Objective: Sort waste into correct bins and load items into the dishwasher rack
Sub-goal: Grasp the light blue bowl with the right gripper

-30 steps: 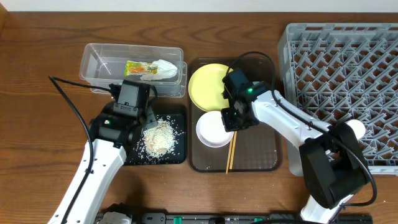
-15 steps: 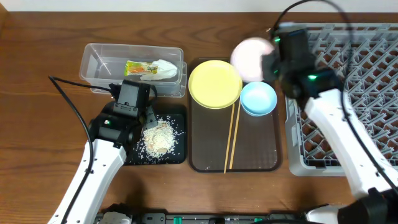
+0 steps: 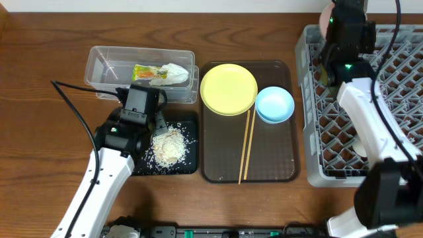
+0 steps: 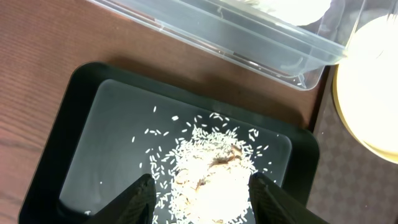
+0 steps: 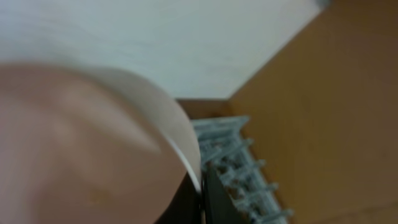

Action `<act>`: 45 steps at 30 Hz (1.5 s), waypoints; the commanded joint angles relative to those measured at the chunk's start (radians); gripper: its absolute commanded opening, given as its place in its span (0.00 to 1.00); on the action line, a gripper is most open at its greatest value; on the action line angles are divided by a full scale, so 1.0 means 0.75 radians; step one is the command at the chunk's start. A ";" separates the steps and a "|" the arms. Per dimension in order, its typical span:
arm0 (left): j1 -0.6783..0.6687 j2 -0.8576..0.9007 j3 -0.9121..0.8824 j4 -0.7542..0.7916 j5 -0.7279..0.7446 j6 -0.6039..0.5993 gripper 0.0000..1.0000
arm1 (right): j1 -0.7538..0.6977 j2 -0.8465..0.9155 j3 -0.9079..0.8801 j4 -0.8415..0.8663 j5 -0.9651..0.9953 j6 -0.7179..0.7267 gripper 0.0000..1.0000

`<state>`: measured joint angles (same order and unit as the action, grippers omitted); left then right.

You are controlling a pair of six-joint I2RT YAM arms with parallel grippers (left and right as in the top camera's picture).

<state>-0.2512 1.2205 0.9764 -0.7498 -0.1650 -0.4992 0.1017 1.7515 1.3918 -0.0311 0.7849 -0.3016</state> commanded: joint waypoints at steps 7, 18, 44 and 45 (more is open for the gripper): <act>0.006 0.001 0.005 -0.002 -0.031 -0.016 0.51 | -0.022 0.243 0.004 0.176 0.265 -0.168 0.01; 0.006 0.001 0.005 -0.001 -0.031 -0.016 0.52 | 0.038 0.326 0.004 0.096 0.295 -0.092 0.01; 0.006 0.001 0.005 -0.001 -0.031 -0.016 0.52 | 0.245 -0.095 0.004 -0.967 -0.834 0.601 0.58; 0.006 0.001 0.005 -0.001 -0.031 -0.015 0.52 | 0.247 -0.087 -0.001 -0.990 -0.848 0.625 0.57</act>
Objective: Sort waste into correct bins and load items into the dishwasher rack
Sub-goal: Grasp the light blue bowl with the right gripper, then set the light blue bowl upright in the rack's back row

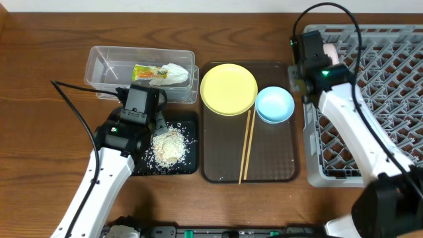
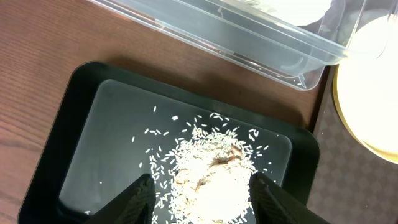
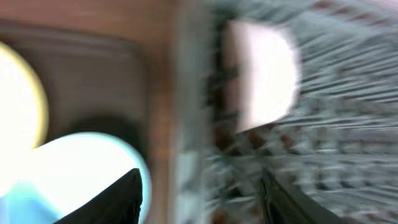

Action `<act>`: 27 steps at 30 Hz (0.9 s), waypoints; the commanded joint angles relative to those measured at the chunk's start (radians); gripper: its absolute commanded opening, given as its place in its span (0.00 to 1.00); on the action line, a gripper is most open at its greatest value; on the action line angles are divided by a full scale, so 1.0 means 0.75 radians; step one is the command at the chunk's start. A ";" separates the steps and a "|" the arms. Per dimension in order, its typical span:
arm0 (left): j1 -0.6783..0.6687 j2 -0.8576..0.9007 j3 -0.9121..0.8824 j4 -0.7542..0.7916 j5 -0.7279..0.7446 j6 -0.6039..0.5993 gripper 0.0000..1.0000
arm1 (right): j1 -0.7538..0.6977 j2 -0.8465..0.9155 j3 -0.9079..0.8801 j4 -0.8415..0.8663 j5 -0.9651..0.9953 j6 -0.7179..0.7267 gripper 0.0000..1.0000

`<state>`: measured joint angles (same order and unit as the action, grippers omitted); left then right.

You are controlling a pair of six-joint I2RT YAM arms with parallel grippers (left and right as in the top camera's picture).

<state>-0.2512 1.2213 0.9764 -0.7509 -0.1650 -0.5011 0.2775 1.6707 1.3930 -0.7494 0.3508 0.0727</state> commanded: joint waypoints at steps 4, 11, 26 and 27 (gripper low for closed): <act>0.006 0.000 0.005 0.001 -0.031 -0.013 0.52 | 0.014 0.065 -0.038 -0.071 -0.232 0.211 0.56; 0.006 0.000 0.005 0.000 -0.031 -0.013 0.52 | 0.015 0.203 -0.088 -0.074 -0.184 0.261 0.54; 0.006 0.000 0.005 0.000 -0.031 -0.013 0.52 | 0.009 0.348 -0.087 -0.069 -0.199 0.357 0.10; 0.006 0.000 0.005 -0.001 -0.031 -0.013 0.52 | 0.008 0.348 -0.087 -0.074 -0.201 0.358 0.08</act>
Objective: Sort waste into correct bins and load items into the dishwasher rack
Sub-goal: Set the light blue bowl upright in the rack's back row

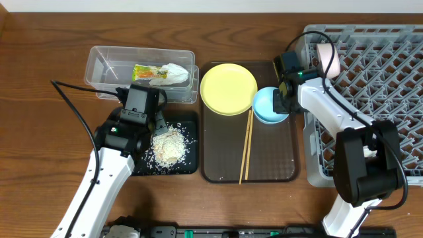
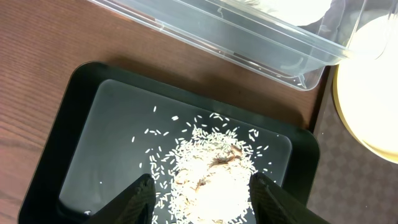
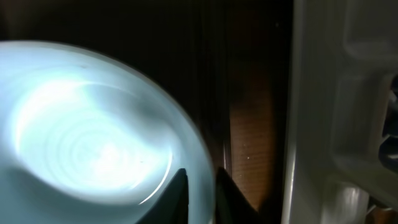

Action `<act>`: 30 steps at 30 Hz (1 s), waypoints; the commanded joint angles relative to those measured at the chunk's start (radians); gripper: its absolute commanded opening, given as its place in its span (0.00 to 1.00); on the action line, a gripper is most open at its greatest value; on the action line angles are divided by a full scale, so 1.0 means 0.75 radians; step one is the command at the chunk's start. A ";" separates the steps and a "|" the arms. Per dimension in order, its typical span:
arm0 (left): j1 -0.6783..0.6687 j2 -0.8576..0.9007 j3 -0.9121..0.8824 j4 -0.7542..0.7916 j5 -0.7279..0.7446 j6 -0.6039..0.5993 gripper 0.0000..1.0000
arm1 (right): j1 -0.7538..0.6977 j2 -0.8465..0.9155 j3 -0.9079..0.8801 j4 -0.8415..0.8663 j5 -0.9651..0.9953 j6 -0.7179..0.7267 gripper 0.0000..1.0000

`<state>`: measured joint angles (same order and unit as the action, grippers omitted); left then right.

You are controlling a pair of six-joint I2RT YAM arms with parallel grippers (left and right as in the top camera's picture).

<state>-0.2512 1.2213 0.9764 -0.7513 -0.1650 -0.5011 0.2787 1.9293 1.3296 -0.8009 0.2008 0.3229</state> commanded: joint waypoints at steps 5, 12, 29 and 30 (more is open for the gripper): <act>0.006 0.000 0.005 -0.001 -0.031 -0.013 0.52 | -0.001 -0.009 -0.003 -0.024 0.001 0.023 0.01; 0.006 0.000 0.005 -0.001 -0.031 -0.013 0.52 | -0.066 -0.202 -0.003 -0.024 -0.012 -0.009 0.01; 0.006 0.000 0.005 0.001 -0.031 -0.013 0.52 | -0.340 -0.656 -0.003 0.406 0.574 -0.546 0.01; 0.006 0.000 0.005 0.001 -0.031 -0.013 0.52 | -0.352 -0.647 -0.003 0.467 0.645 -0.596 0.01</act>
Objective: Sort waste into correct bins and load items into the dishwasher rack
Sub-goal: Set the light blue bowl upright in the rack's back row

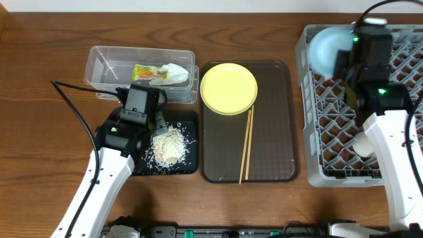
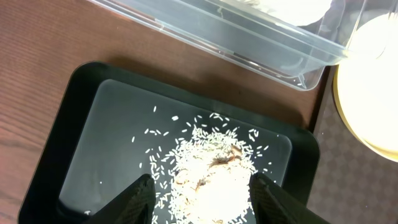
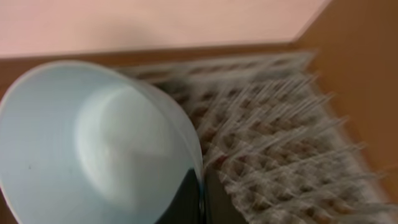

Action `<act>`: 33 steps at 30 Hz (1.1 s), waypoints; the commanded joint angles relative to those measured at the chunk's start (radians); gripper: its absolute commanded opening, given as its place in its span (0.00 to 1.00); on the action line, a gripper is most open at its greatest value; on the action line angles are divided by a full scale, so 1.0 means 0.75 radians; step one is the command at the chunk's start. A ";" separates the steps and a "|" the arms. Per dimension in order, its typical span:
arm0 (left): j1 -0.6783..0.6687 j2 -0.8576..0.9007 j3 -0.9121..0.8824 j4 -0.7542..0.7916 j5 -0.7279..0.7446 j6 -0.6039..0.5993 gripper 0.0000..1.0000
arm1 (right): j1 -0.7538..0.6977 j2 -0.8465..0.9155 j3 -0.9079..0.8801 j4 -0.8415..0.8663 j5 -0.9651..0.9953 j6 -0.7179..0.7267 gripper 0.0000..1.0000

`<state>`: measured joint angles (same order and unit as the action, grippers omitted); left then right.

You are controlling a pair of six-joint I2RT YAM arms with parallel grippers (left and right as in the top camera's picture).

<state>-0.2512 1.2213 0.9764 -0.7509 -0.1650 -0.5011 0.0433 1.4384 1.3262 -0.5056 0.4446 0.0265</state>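
My right gripper [image 3: 200, 200] is shut on the rim of a light blue bowl [image 3: 93, 134], which it holds tilted in the air. In the overhead view the blue bowl [image 1: 327, 48] hangs over the back left corner of the grey dishwasher rack [image 1: 396, 125]. A yellow plate [image 1: 229, 89] and a pair of chopsticks [image 1: 246, 145] lie on the brown tray [image 1: 277, 158]. My left gripper [image 2: 202, 208] stands open low over a heap of rice [image 2: 214, 180] in the black tray [image 2: 81, 112].
A clear plastic bin [image 1: 109, 69] with a wrapper [image 1: 158, 73] in it stands behind the black tray. A white object [image 1: 365, 145] sits in the rack's front part. The rack fills the table's right side up to its edge.
The blue bowl has left the brown tray. My right gripper, shut on its rim then too, now holds it up over the rack's back left corner. The left arm has not moved.
My right gripper first held a pink bowl over the rack. Then the pink bowl stood in the rack's back left and the gripper was open by the tray. Then it was shut on the blue bowl's rim on the tray, and now holds that bowl over the rack.
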 commanded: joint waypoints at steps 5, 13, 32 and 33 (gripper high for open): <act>0.006 0.000 0.005 0.001 -0.031 -0.013 0.52 | -0.089 0.095 0.002 0.408 0.548 -0.459 0.01; 0.006 0.000 0.005 0.000 -0.031 -0.013 0.52 | -0.139 0.352 0.002 0.945 0.658 -0.872 0.01; 0.006 0.000 0.005 0.000 -0.031 -0.013 0.52 | -0.148 0.719 0.002 1.050 0.710 -0.923 0.01; 0.006 0.000 0.005 0.000 -0.031 -0.013 0.52 | -0.145 0.721 0.002 1.041 0.710 -0.906 0.01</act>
<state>-0.2512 1.2213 0.9760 -0.7513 -0.1650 -0.5011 -0.0612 1.9697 1.3262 0.2806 0.9451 -0.6693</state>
